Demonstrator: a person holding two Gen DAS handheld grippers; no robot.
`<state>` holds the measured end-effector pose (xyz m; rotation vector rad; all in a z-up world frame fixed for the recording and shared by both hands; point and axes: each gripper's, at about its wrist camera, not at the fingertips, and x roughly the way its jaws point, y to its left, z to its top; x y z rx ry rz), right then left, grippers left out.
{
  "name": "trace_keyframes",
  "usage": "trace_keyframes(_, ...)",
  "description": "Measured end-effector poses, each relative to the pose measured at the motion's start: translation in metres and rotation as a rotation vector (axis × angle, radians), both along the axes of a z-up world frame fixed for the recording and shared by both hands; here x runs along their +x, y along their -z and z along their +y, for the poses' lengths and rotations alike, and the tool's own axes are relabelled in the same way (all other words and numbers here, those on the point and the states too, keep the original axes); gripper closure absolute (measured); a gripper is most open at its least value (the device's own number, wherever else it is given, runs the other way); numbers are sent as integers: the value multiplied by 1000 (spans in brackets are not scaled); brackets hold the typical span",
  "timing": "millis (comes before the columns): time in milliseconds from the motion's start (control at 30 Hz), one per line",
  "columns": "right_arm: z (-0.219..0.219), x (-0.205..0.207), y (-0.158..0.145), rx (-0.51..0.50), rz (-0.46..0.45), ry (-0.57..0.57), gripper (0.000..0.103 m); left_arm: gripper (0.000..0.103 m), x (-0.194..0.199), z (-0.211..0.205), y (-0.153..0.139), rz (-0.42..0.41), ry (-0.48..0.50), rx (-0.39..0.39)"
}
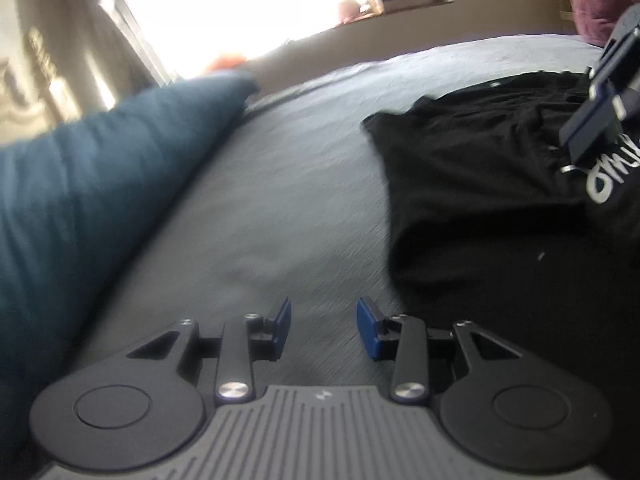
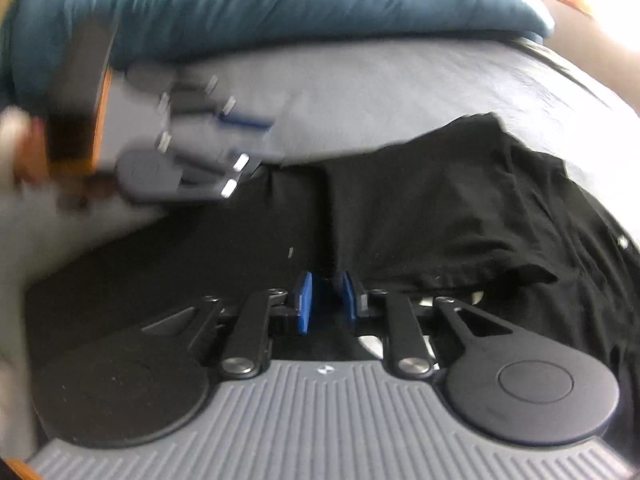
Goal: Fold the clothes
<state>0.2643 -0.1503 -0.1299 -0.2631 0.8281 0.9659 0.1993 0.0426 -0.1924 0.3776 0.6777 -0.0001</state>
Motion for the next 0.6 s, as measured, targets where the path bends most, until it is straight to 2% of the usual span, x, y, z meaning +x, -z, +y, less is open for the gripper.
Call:
trace_keyframes(67,-16,20,-4,70,36,119,87,64,-5,12,-4,12,-42,-8)
trace_keyframes(200,-38,53,2,120,28,313,87,65,-2,13,-24,-64,-59,-77)
trace_keyframes(300,-46,74,18,144,55,407,87,65,12,-14,-35,-107,57,-127)
trace_keyframes(400,-48,88,39,117,81,485,89,64,32,-49,-37,-96,171,-201)
trace_keyframes(467,-52,93,51,135,104,527,91,64,45,-70,-27,-80,226,-200)
trace_keyframes(533,-53,93,54,145,98,543,91,64,58,-86,-11,-56,252,-152)
trace_keyframes(600,-50,92,54,131,77,541,91,64,67,-89,7,12,242,-113)
